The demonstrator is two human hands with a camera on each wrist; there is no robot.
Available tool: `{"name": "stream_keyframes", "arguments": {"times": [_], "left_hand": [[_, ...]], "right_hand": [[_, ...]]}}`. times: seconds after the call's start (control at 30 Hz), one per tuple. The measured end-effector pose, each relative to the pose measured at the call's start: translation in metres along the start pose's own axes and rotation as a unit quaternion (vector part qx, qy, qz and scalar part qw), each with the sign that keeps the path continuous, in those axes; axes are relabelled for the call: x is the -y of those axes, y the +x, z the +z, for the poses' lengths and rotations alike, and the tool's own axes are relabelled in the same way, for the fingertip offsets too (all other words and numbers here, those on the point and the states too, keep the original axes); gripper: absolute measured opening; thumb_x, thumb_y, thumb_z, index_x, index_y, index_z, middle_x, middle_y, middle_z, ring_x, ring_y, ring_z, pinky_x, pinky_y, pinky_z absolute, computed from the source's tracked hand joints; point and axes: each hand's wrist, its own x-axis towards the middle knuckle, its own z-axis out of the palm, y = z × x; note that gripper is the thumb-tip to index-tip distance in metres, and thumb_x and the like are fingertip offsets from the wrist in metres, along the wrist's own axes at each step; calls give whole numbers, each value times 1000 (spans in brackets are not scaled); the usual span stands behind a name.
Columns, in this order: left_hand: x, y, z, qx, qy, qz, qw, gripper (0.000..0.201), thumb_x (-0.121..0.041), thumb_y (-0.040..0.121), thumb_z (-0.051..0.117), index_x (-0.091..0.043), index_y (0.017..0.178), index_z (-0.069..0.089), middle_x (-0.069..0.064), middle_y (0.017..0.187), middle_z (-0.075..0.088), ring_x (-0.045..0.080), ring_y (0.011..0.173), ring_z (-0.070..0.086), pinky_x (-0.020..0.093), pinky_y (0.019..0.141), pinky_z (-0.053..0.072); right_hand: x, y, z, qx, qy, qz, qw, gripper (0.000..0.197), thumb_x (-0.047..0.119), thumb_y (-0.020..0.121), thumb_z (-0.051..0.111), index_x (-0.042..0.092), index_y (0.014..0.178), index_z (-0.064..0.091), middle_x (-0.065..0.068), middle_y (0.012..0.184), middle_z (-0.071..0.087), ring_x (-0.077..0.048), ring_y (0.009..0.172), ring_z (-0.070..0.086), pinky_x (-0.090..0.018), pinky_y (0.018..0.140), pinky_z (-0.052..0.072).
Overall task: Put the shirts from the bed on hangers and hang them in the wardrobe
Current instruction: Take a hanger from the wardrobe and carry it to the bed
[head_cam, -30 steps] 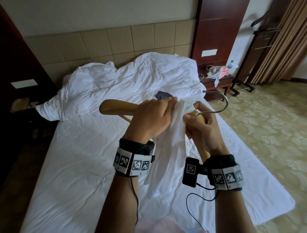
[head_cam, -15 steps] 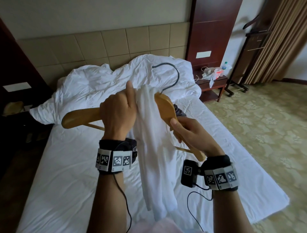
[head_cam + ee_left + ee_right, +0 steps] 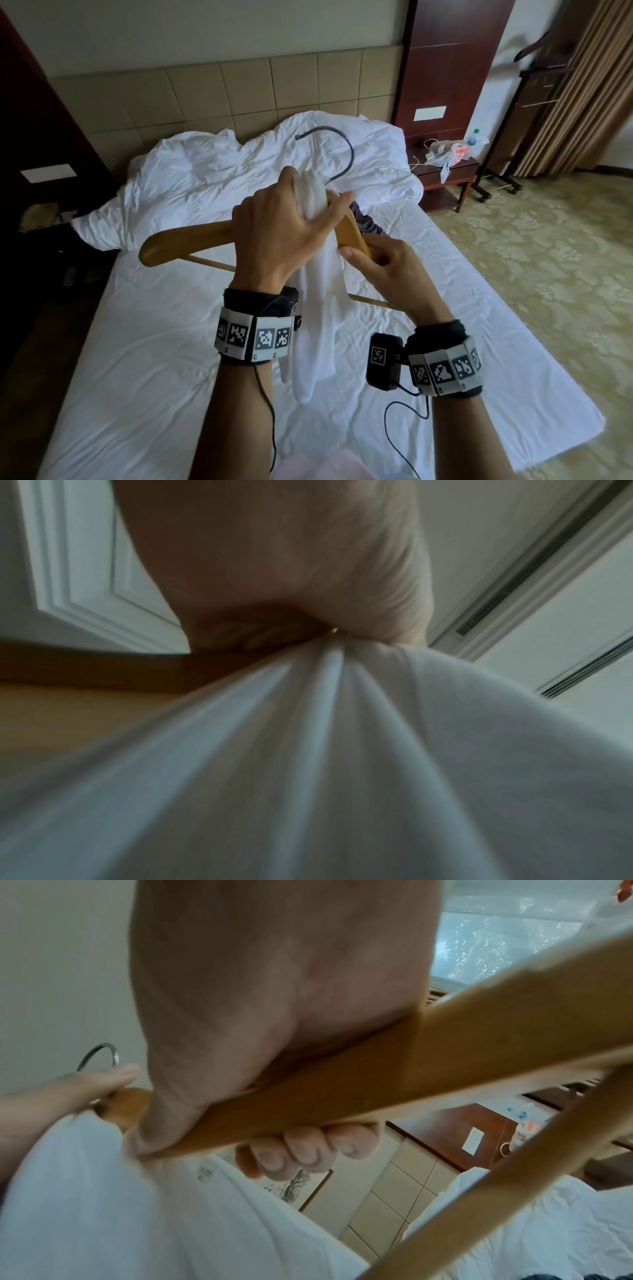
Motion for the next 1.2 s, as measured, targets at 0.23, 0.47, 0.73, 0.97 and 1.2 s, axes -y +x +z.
{"name": "stream_keyframes", "arguments": {"times": [0.23, 0.47, 0.73, 0.97, 1.2], "left_hand": [[-7, 0, 11, -42, -42, -47, 997, 59, -78, 82, 61, -20, 83, 48, -9, 60, 49, 17, 56, 54, 34, 54, 45], [9, 2, 19, -111, -48, -84, 989, 45, -57, 90, 53, -13, 79, 55, 1, 64, 60, 29, 62, 59, 41, 59, 49], [29, 2, 5, -232, -63, -166, 956, 38, -50, 95, 53, -16, 77, 54, -9, 64, 54, 13, 58, 48, 28, 58, 29], [32, 9, 4, -296, -161, -210, 918, 38, -48, 95, 51, -15, 78, 60, -16, 64, 56, -1, 60, 56, 15, 58, 37], [21, 8, 13, -262, -253, -193, 911, 36, -42, 97, 55, -16, 72, 53, -11, 62, 57, 6, 58, 56, 29, 58, 44]], "right_hand": [[-3, 2, -1, -13, -41, 0, 999, 64, 66, 87, 70, 8, 69, 50, 8, 55, 33, -12, 50, 31, -32, 52, 29], [-3, 6, 13, -55, 43, 10, 997, 25, 41, 91, 81, 25, 108, 73, 6, 93, 75, -11, 91, 72, -28, 80, 57], [10, 5, -8, -103, 425, -37, 899, 13, 21, 101, 65, 9, 96, 66, -21, 78, 62, -25, 72, 62, -33, 75, 54], [-21, 0, -7, 106, 230, 130, 959, 30, 23, 105, 62, 2, 88, 75, -19, 91, 77, -28, 80, 70, -34, 75, 58], [-39, 9, 28, 40, 90, 195, 976, 20, 28, 107, 60, 13, 108, 73, 1, 101, 79, -21, 90, 77, -33, 72, 60]]}}
